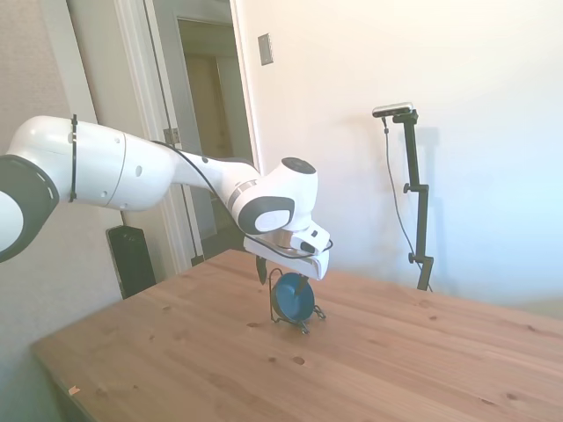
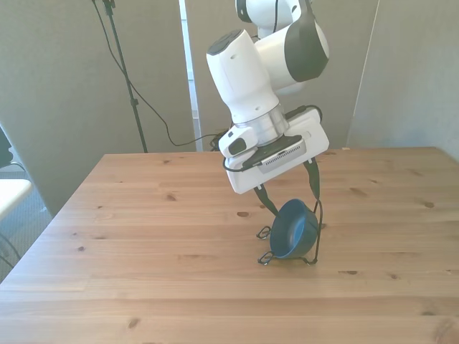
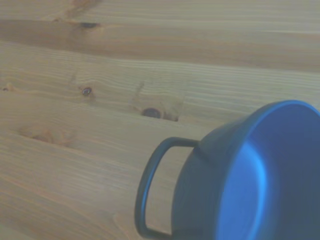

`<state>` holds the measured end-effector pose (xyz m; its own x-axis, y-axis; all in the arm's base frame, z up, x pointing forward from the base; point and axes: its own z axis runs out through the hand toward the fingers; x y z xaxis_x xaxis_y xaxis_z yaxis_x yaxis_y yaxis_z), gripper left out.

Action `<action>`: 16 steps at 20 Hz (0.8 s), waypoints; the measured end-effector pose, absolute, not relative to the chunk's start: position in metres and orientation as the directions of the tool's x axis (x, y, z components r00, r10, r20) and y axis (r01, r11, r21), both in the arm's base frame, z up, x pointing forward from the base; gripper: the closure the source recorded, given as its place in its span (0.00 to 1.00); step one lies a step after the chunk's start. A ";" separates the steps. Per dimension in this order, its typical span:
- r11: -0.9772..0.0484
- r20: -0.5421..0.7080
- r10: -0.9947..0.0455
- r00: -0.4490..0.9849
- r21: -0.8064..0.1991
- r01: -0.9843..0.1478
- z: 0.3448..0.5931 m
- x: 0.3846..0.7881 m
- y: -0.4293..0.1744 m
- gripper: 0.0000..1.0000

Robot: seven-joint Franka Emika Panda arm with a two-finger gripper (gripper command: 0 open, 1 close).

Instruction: Unload the bowl

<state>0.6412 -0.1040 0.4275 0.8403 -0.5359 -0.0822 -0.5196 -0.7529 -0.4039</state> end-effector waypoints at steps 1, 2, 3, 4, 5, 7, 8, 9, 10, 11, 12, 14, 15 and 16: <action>-0.755 -0.086 -0.529 0.844 -0.406 -0.515 0.427 0.643 -0.103 1.00; -0.757 -0.091 -0.523 0.848 -0.408 -0.511 0.425 0.644 -0.102 1.00; -0.758 -0.093 -0.518 0.850 -0.410 -0.507 0.425 0.644 -0.102 1.00; -0.760 -0.094 -0.515 0.852 -0.411 -0.504 0.425 0.645 -0.101 1.00; -0.761 -0.097 -0.512 0.854 -0.411 -0.502 0.425 0.645 -0.101 1.00; -0.762 -0.101 -0.507 0.856 -0.412 -0.500 0.426 0.646 -0.100 1.00; -0.762 -0.101 -0.507 0.856 -0.412 -0.499 0.426 0.646 -0.100 1.00; -0.762 -0.101 -0.506 0.856 -0.412 -0.499 0.426 0.647 -0.100 1.00; -0.762 -0.101 -0.506 0.857 -0.412 -0.499 0.425 0.648 -0.100 1.00; -0.763 -0.101 -0.505 0.857 -0.412 -0.498 0.425 0.648 -0.100 1.00; -0.763 -0.102 -0.505 0.857 -0.412 -0.498 0.425 0.648 -0.100 1.00; -0.764 -0.102 -0.502 0.859 -0.413 -0.496 0.425 0.648 -0.100 1.00; -0.765 -0.104 -0.500 0.860 -0.413 -0.495 0.425 0.648 -0.100 1.00; -0.764 -0.109 -0.498 0.860 -0.414 -0.495 0.424 0.648 -0.100 1.00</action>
<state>0.6476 -0.1001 0.4243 0.8604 -0.4978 -0.1088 -0.4945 -0.7643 -0.4140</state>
